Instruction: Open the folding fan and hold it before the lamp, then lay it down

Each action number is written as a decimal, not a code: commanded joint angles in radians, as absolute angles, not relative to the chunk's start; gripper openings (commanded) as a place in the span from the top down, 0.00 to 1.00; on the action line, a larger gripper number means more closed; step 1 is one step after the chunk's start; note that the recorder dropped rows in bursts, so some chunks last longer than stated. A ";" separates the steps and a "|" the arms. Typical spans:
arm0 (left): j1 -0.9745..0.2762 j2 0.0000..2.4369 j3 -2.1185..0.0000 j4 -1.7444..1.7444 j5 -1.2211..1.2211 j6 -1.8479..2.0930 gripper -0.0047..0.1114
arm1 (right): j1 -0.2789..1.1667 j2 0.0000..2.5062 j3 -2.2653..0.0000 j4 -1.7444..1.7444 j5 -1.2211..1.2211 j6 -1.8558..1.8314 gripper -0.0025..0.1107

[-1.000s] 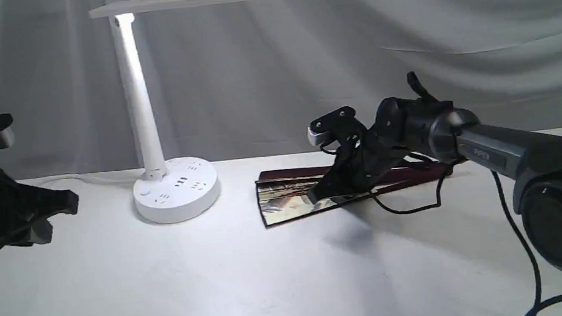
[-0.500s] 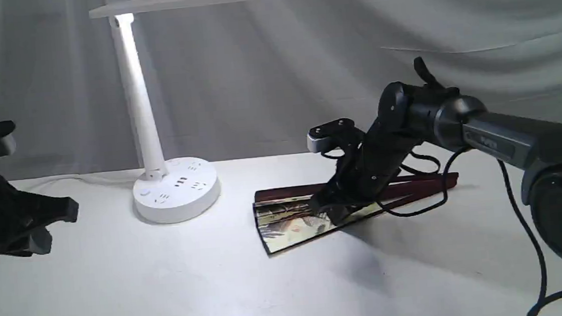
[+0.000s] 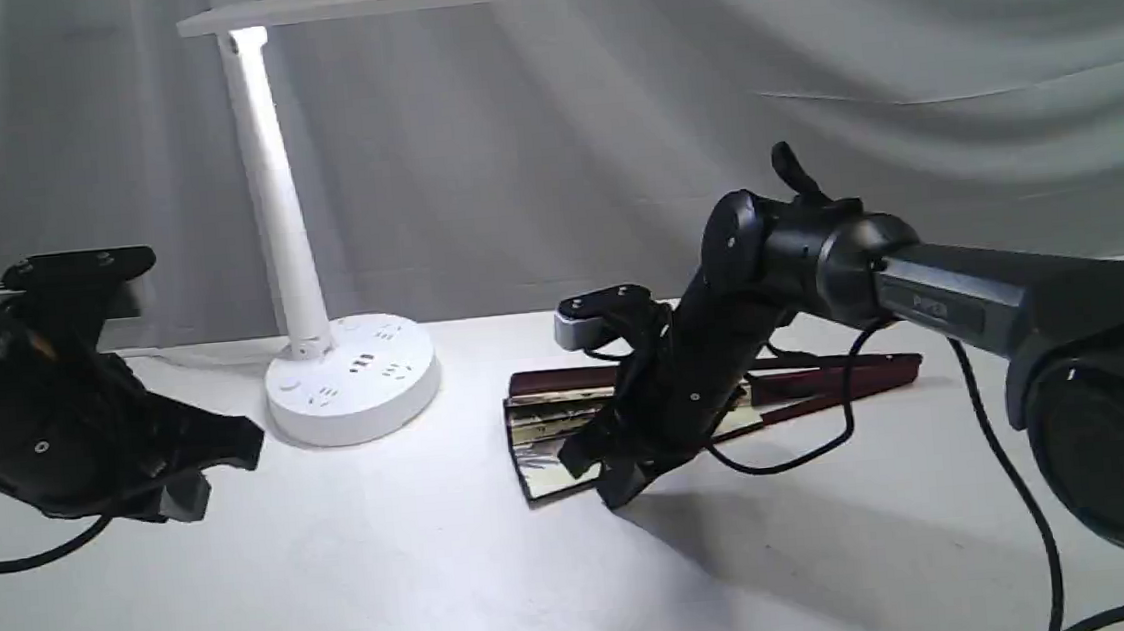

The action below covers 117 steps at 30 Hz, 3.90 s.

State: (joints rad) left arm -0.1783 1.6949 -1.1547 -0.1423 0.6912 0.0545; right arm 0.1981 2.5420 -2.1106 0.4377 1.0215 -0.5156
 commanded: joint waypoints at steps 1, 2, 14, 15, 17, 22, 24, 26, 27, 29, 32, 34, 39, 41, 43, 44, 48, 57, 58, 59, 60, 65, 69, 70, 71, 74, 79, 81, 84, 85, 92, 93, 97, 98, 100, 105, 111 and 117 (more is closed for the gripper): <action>-0.185 1.693 -1.163 -0.130 0.689 0.061 0.80 | 0.184 2.512 -2.093 0.389 1.035 -0.528 0.96; -0.185 1.693 -1.163 -0.125 0.689 0.061 0.80 | 0.177 2.501 -2.093 0.387 1.028 -0.528 0.96; -0.185 1.693 -1.163 -0.125 0.678 0.056 0.80 | -0.028 2.425 -2.096 0.402 0.918 -0.470 0.71; -0.185 1.693 -1.163 -0.125 0.678 0.056 0.80 | -0.052 2.425 -2.096 0.402 0.887 -0.424 0.71; -0.185 1.693 -1.163 -0.125 0.678 0.056 0.80 | -0.084 2.425 -2.096 0.402 0.825 -0.366 0.71; -0.185 1.693 -1.163 -0.125 0.676 0.055 0.80 | -0.143 2.438 -2.096 0.402 0.700 -0.285 0.72; -0.185 1.693 -1.163 -0.125 0.674 0.053 0.80 | -0.156 2.455 -2.096 0.399 0.678 -0.280 0.73; -0.185 1.693 -1.163 -0.125 0.669 0.053 0.80 | -0.165 2.481 -2.096 0.401 0.689 -0.252 0.75; -0.185 1.693 -1.163 -0.125 0.666 0.053 0.80 | -0.165 2.491 -2.096 0.399 0.693 -0.237 0.75; -0.185 1.693 -1.163 -0.125 0.662 0.053 0.80 | -0.165 2.504 -2.096 0.397 0.712 -0.228 0.76; -0.185 1.693 -1.163 -0.125 0.662 0.053 0.80 | -0.165 2.506 -2.096 0.387 0.736 -0.228 0.79; -0.185 1.693 -1.163 -0.125 0.662 0.053 0.80 | -0.165 2.506 -2.096 0.361 0.775 -0.228 0.80; -0.185 1.693 -1.163 -0.125 0.662 0.053 0.80 | -0.165 2.506 -2.096 0.273 0.890 -0.228 0.82; -0.185 1.693 -1.163 -0.127 0.662 0.053 0.80 | -0.165 2.506 -2.096 0.273 0.934 -0.242 0.82; -0.185 1.693 -1.163 -0.130 0.662 0.053 0.80 | -0.165 2.506 -2.096 0.273 0.985 -0.254 0.82; -0.185 1.693 -1.163 -0.130 0.662 0.053 0.80 | -0.165 2.506 -2.096 0.273 1.011 -0.260 0.82; -0.185 1.693 -1.163 -0.130 0.662 0.053 0.80 | -0.165 2.506 -2.096 0.280 1.114 -0.270 0.82; -0.185 1.693 -1.163 -0.130 0.679 0.053 0.80 | -0.159 2.506 -2.096 0.403 1.221 -0.336 0.84; -0.185 1.693 -1.163 -0.130 0.682 0.053 0.80 | -0.159 2.504 -2.092 0.421 1.221 -0.336 0.85; -0.185 1.693 -1.163 -0.130 0.684 0.053 0.80 | -0.159 2.499 -2.078 0.437 1.221 -0.336 0.86; -0.185 1.693 -1.163 -0.130 0.685 0.053 0.80 | -0.159 2.492 -2.064 0.455 1.221 -0.336 0.86; -0.185 1.693 -1.163 -0.130 0.685 0.053 0.80 | -0.159 2.435 -1.961 0.459 1.221 -0.354 0.90; -0.185 1.693 -1.163 -0.130 0.686 0.053 0.80 | -0.159 2.379 -1.857 0.459 1.221 -0.374 0.90; -0.185 1.693 -1.163 -0.130 0.686 0.053 0.80 | -0.159 2.360 -1.821 0.461 1.213 -0.380 0.90; -0.185 1.693 -1.163 -0.130 0.686 0.053 0.80 | -0.159 2.350 -1.801 0.465 1.203 -0.386 0.90; -0.185 1.693 -1.163 -0.130 0.688 0.053 0.80 | -0.159 2.301 -1.701 0.494 1.158 -0.415 0.90; -0.185 1.693 -1.163 -0.138 0.688 0.053 0.80 | -0.137 2.216 -1.539 0.512 1.051 -0.441 0.90; -0.185 1.693 -1.163 -0.138 0.697 0.053 0.80 | -0.114 2.189 -1.492 0.512 1.019 -0.443 0.90; -0.185 1.693 -1.163 -0.140 0.716 0.053 0.80 | -0.078 2.155 -1.436 0.515 0.984 -0.454 0.90; -0.185 1.693 -1.163 -0.140 0.720 0.053 0.80 | -0.064 2.147 -1.419 0.523 0.972 -0.464 0.90; -0.185 1.693 -1.163 -0.141 0.748 0.055 0.80 | -0.001 2.131 -1.384 0.546 0.958 -0.478 0.90; -0.185 1.693 -1.163 -0.141 0.750 0.055 0.80 | 0.002 2.131 -1.384 0.546 0.958 -0.478 0.90; -0.185 1.693 -1.163 -0.141 0.757 0.055 0.80 | -0.008 2.110 -1.384 0.529 0.903 -0.479 0.90; -0.185 1.693 -1.163 -0.141 0.757 0.053 0.80 | -0.012 2.101 -1.384 0.531 0.877 -0.479 0.90; -0.185 1.693 -1.163 -0.141 0.757 0.053 0.80 | -0.028 2.079 -1.384 0.557 0.822 -0.479 0.90; -0.185 1.693 -1.163 -0.141 0.729 0.053 0.80 | -0.058 2.072 -1.386 0.714 0.772 -0.569 0.89; -0.185 1.693 -1.163 -0.141 0.727 0.053 0.80 | -0.059 2.114 -1.386 0.887 0.750 -0.708 0.73; -0.185 1.693 -1.163 -0.141 0.727 0.053 0.80 | -0.060 2.141 -1.386 1.061 0.717 -0.807 0.69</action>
